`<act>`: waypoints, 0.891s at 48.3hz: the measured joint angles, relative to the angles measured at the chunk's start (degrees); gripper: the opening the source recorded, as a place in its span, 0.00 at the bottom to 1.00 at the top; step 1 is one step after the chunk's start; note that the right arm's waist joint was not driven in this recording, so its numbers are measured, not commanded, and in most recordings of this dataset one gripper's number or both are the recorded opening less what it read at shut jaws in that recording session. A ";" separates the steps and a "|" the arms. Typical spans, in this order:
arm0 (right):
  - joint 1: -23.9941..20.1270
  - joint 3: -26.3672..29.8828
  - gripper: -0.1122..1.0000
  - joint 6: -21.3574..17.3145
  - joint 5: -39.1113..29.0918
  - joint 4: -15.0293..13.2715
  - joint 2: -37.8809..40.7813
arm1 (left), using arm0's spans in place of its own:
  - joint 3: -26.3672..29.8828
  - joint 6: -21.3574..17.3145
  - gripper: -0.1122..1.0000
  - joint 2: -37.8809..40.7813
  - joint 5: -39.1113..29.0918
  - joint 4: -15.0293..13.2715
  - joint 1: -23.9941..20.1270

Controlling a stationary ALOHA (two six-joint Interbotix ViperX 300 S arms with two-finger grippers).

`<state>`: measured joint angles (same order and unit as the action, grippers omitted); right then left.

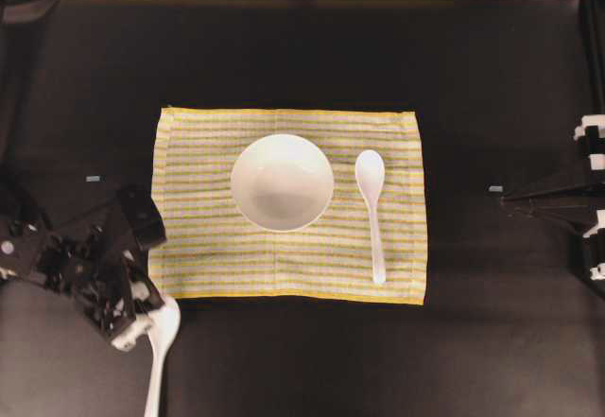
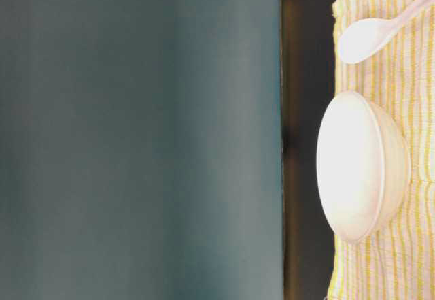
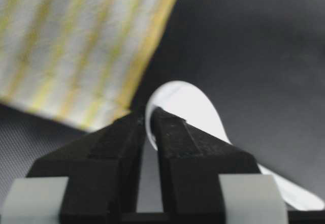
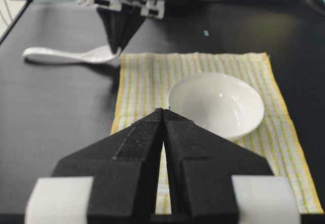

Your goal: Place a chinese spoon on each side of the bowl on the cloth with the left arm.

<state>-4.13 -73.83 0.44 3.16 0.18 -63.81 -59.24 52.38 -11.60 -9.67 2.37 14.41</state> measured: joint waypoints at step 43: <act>0.00 -0.09 0.11 0.18 0.09 -0.09 0.00 | 12.48 -25.40 0.16 -8.17 -17.75 0.09 -26.98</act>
<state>-4.13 -73.92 0.62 3.25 0.09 -63.81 -46.76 26.98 -19.78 -27.42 2.46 -12.57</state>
